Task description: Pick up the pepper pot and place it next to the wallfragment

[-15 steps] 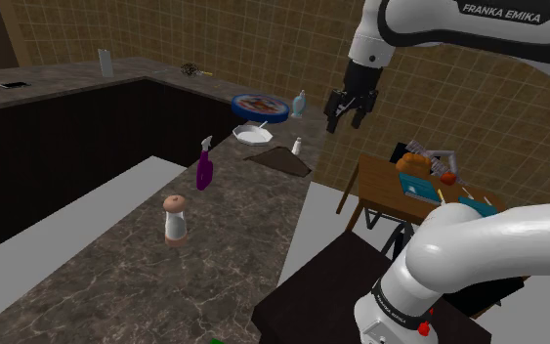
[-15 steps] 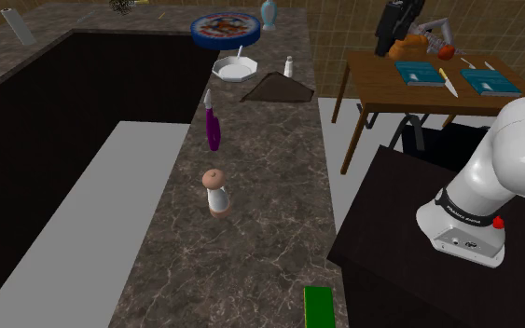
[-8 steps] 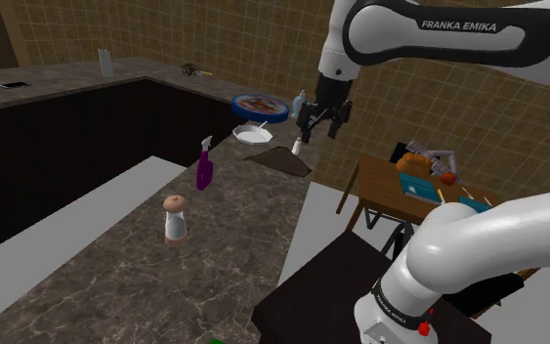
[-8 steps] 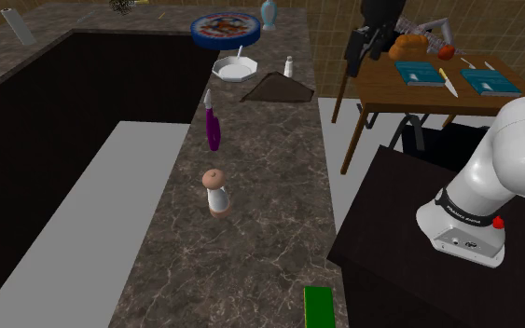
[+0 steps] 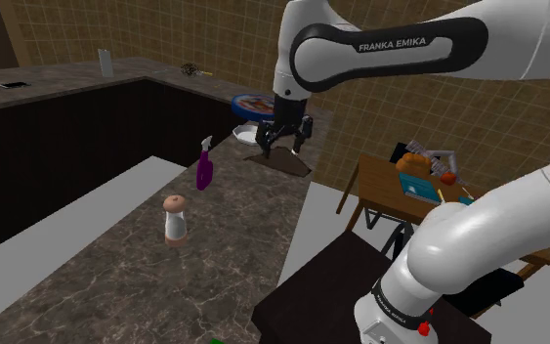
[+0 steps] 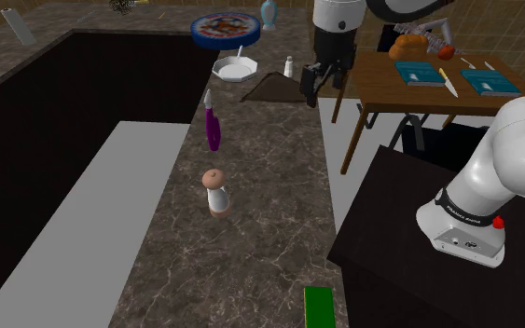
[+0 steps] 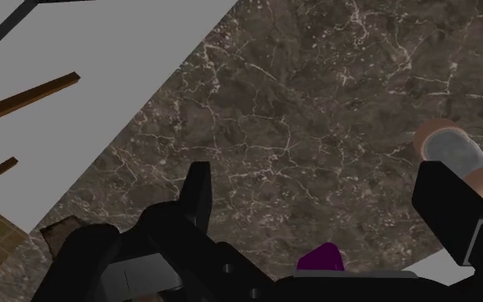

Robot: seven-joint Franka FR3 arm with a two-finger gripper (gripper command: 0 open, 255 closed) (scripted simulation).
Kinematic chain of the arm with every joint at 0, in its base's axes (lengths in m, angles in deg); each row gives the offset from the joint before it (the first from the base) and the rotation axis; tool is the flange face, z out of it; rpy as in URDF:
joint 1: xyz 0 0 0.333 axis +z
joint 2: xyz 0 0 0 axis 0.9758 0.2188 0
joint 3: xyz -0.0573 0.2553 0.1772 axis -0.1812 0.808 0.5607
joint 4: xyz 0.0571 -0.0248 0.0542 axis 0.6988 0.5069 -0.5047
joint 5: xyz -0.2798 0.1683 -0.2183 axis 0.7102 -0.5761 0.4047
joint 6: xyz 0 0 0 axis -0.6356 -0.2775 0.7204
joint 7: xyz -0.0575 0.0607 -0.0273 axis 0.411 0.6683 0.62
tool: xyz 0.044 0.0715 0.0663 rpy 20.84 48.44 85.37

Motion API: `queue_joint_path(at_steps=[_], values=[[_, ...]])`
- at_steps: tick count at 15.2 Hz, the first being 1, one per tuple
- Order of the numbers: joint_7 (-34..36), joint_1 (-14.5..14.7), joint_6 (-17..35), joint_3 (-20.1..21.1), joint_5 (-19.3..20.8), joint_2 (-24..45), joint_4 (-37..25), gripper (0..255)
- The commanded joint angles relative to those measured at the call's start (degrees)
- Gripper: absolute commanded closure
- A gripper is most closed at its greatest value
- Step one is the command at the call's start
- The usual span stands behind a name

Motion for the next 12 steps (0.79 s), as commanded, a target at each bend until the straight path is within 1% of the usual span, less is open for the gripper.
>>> queue_joint_path(at_steps=[1,6,12], values=[[2.94,0.17,2.02,1.72,0.06,3.40,-1.01,0],[10.40,0.43,6.39,5.62,1.84,13.72,-5.71,0],[19.70,1.67,9.53,8.62,6.40,27.34,-14.03,0]])
